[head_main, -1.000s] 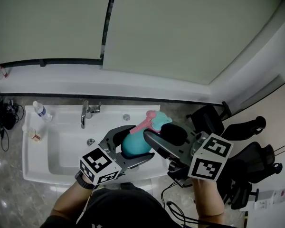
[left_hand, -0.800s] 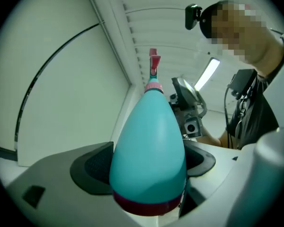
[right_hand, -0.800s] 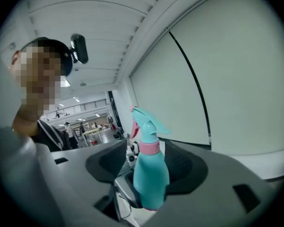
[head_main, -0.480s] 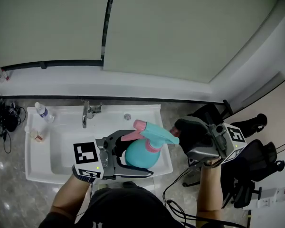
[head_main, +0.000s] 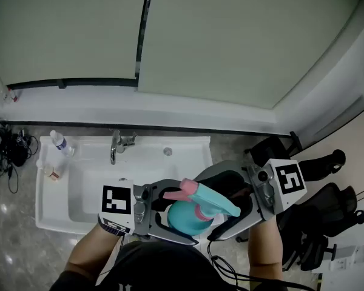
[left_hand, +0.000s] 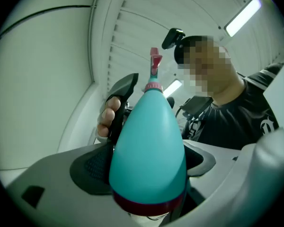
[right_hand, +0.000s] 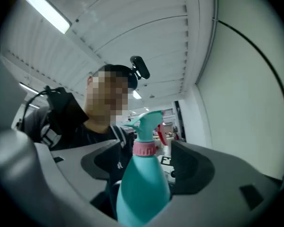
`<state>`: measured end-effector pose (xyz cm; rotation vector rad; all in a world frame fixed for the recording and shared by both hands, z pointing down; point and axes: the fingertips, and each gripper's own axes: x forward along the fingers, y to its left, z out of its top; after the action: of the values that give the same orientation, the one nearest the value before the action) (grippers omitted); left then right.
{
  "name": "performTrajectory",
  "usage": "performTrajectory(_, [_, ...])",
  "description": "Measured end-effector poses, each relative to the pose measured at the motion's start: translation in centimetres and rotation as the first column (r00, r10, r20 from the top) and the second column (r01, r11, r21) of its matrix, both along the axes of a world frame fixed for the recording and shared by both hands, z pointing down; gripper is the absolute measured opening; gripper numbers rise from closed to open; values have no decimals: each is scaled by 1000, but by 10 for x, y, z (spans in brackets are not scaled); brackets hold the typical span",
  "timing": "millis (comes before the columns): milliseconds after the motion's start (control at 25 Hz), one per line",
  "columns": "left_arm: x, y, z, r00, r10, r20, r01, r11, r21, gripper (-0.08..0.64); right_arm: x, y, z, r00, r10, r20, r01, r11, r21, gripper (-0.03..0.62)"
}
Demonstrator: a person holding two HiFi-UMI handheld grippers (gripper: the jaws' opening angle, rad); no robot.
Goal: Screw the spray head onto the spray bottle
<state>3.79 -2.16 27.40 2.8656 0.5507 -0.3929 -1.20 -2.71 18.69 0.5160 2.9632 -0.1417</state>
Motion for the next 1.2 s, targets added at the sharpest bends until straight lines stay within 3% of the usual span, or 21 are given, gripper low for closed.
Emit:
performTrajectory(120, [-7, -10, 6, 997, -72, 14, 72, 997, 3, 419, -11, -14, 2, 974, 218, -55, -216, 976, 28, 310])
performTrajectory(200, [-9, -14, 6, 997, -79, 12, 79, 997, -9, 419, -8, -19, -2, 958, 283, -53, -282, 959, 26, 310])
performTrajectory(520, [-6, 1, 9, 1000, 2, 29, -2, 1000, 5, 419, -2, -14, -5, 969, 236, -66, -236, 972, 15, 303])
performTrajectory(640, [-6, 1, 10, 999, 12, 30, -11, 1000, -4, 419, -7, -10, -7, 969, 239, -65, -236, 971, 43, 194])
performTrajectory(680, [-6, -1, 10, 1000, 3, 30, -3, 1000, -4, 419, -8, -9, -8, 965, 252, -67, -248, 967, 58, 147])
performTrajectory(840, [-6, -16, 11, 989, -142, 53, 139, 989, 46, 419, -9, -18, -8, 924, 370, -94, -362, 928, 93, 143])
performTrajectory(960, [-6, -37, 16, 941, -325, 95, 316, 944, 94, 419, -5, -35, -2, 851, 511, -125, -502, 860, 95, 143])
performTrajectory(1040, [-8, -53, 23, 878, -458, 140, 439, 887, 145, 419, -1, -50, 5, 773, 615, -154, -608, 788, 98, 143])
performTrajectory(1120, [-9, -70, 30, 785, -593, 177, 562, 803, 195, 419, 6, -66, 13, 674, 713, -193, -710, 697, 96, 143])
performTrajectory(1200, [-11, -87, 37, 669, -715, 203, 677, 699, 230, 419, 14, -82, 23, 562, 793, -235, -800, 593, 89, 143])
